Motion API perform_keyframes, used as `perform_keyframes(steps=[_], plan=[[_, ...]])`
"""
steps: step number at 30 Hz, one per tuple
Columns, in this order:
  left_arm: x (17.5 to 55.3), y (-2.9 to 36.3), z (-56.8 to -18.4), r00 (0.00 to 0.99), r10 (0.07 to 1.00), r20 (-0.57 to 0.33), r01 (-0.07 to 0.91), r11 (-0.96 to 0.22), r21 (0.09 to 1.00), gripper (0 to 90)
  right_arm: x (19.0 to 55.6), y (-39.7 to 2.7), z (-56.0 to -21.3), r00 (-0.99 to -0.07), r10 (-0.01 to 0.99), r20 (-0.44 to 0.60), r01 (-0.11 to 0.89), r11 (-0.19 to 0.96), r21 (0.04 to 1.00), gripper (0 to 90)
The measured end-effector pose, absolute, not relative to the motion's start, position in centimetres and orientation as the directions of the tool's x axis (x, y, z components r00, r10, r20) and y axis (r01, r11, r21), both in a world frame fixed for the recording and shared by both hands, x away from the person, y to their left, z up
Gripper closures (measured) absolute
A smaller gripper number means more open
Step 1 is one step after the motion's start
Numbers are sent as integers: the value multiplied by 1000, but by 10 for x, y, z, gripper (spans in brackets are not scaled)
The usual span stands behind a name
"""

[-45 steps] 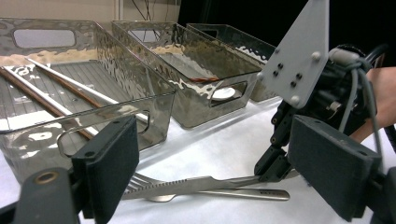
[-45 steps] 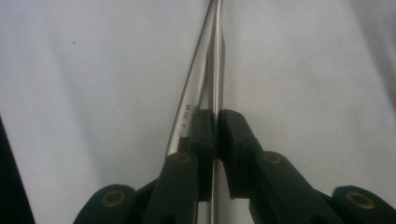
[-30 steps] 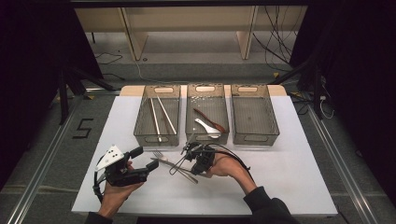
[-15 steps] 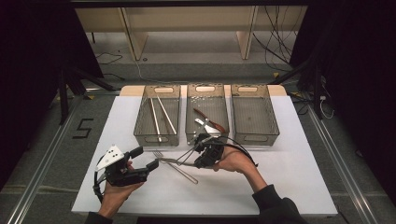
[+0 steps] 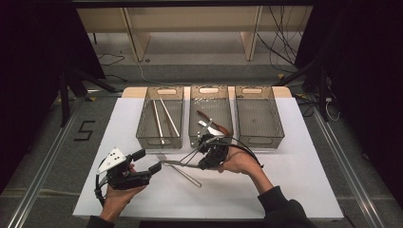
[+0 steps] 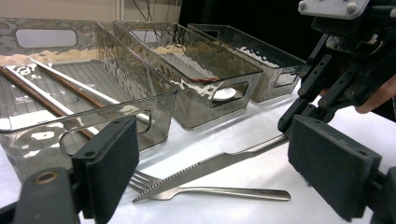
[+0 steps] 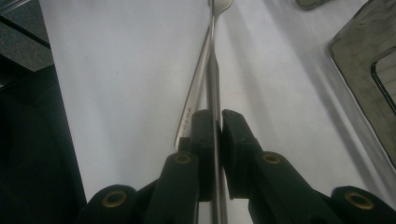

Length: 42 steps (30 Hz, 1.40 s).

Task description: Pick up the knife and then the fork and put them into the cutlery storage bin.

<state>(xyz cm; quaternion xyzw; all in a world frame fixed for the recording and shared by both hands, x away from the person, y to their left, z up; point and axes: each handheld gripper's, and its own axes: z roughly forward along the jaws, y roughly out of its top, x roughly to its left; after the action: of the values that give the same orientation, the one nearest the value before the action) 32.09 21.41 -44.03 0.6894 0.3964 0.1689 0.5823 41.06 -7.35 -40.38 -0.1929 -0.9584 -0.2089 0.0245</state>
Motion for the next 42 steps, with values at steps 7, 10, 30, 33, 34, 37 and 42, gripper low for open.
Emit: perform_keyframes(steps=[7,10,30,33,34,37,42], plan=[[321,214,-440,628,744,-229,350,-7,937,161,413,-79,-394,-916,379,130,397,821,410,847],[321,214,-440,628,743,-229,350,-7,937,161,415,-82,-388,-917,383,114,393,815,426,846],[321,214,-440,628,744,-228,352,-10,936,161,420,-132,-329,-883,462,82,435,741,512,846],[321,214,-440,628,744,-228,351,-10,936,161,424,-144,-318,-864,498,75,457,712,533,846],[321,214,-440,628,744,-228,352,-10,936,161,426,-149,-315,-858,509,72,463,704,539,845],[321,214,-440,628,744,-228,351,-10,936,161,433,-162,-307,-832,550,66,488,671,559,845],[321,214,-441,627,744,-231,352,-5,936,161,447,-185,-299,-781,622,56,532,616,581,846]])
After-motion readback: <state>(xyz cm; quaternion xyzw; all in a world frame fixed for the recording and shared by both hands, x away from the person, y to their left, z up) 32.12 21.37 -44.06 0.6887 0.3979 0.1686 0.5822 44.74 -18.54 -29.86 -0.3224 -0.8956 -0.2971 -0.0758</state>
